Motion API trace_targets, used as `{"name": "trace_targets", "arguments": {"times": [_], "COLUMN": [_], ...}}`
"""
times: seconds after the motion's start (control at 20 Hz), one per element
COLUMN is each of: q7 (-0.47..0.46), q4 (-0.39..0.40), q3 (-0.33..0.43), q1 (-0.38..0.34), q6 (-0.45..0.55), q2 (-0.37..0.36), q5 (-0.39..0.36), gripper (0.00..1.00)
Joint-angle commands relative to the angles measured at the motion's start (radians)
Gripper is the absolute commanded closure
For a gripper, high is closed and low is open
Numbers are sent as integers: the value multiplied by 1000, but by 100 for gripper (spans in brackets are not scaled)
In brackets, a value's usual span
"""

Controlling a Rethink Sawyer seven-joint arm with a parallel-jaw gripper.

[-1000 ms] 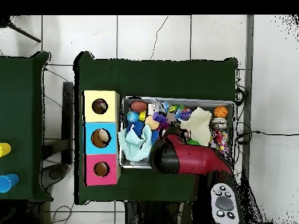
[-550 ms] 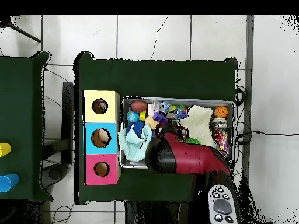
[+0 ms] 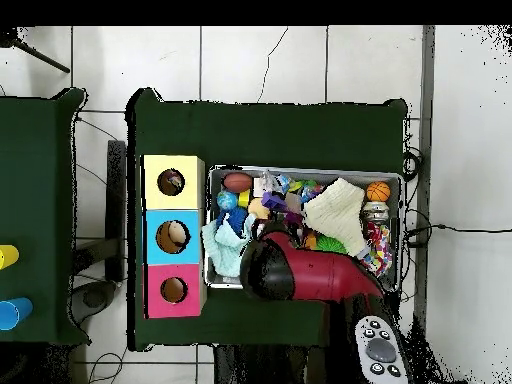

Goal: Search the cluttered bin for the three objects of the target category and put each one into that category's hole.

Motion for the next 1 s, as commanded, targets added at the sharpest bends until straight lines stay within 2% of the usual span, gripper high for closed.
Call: {"name": "trace_targets", "arguments": {"times": [0.05,0.3,0.4,0.45,0.7,0.9,1.0], "q7": [202,217,216,213,216,242,240], "q4": [156,178,161,162,130,140,150], "q3": [137,116,64,46,-16,-36,-49], "q1": [11,46,91,108,154,161,173], "q6": [101,81,79,53,6,-30,-20], "q2": [-37,-40,-34,-30,-7,6,-16], "q5": [101,145,150,156,145,166,169], "gripper": [100,100,100,0,0,0,0]}}
